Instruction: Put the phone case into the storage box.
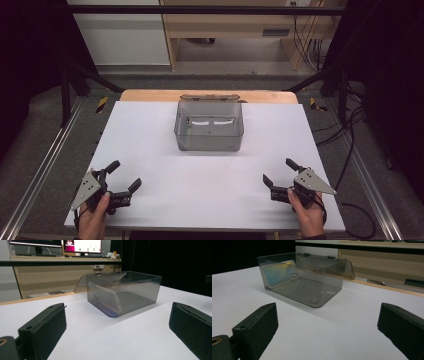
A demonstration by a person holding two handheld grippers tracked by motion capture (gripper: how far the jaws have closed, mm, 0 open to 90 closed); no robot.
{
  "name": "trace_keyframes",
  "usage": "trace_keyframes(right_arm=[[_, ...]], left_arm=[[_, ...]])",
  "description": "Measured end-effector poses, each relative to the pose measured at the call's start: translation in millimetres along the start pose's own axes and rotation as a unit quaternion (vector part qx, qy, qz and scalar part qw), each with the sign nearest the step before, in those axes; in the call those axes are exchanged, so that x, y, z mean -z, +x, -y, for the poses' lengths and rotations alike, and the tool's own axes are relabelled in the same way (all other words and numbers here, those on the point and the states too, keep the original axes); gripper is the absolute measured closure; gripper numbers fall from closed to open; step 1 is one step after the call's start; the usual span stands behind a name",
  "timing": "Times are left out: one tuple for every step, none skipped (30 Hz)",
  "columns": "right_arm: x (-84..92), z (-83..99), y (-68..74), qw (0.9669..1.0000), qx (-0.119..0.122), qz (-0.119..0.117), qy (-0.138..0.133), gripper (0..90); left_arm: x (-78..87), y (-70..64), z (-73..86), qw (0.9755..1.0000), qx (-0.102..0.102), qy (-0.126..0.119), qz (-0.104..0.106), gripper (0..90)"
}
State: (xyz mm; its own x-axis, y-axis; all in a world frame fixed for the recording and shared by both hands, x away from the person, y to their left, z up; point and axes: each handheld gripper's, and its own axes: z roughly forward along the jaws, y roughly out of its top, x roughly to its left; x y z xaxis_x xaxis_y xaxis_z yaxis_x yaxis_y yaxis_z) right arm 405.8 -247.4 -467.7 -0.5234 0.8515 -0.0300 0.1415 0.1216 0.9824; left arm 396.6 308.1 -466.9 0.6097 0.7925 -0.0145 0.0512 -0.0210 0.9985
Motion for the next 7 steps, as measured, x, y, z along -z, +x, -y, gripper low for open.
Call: trace_keyframes(right_arm=[[0.2,0.2,-0.4,1.0,-0.003,0.002,0.0,3.5],[0.0,0.7,-1.2,1.0,-0.005,0.003,-0.001,3.5],[0.2,1.2,-1.8,1.0,-0.004,0.006,0.002,3.5],[0.0,1.6,-2.2,1.0,-0.005,0.007,0.002,3.5],[-0.3,2.2,-2.6,0.9999,-0.009,0.009,0.004,3.5],[-1.2,3.2,-3.4,0.9998,-0.009,0.015,0.007,3.5],[-2.0,4.0,-3.9,0.9997,-0.01,0.018,0.01,3.6]], left_arm=[[-1.0,0.5,0.5,1.0,-0.002,0.001,-0.004,0.9],[-1.3,1.4,0.6,1.0,-0.002,0.0,-0.009,0.9],[-1.3,2.1,0.7,0.9999,0.0,-0.002,-0.012,0.9],[-1.0,3.2,0.5,0.9999,0.0,-0.003,-0.015,0.9],[0.1,4.5,0.5,0.9998,-0.001,-0.004,-0.02,0.9],[0.9,5.3,0.7,0.9997,-0.001,-0.004,-0.022,0.9],[1.9,6.6,0.8,0.9997,0.001,-0.004,-0.025,0.9]])
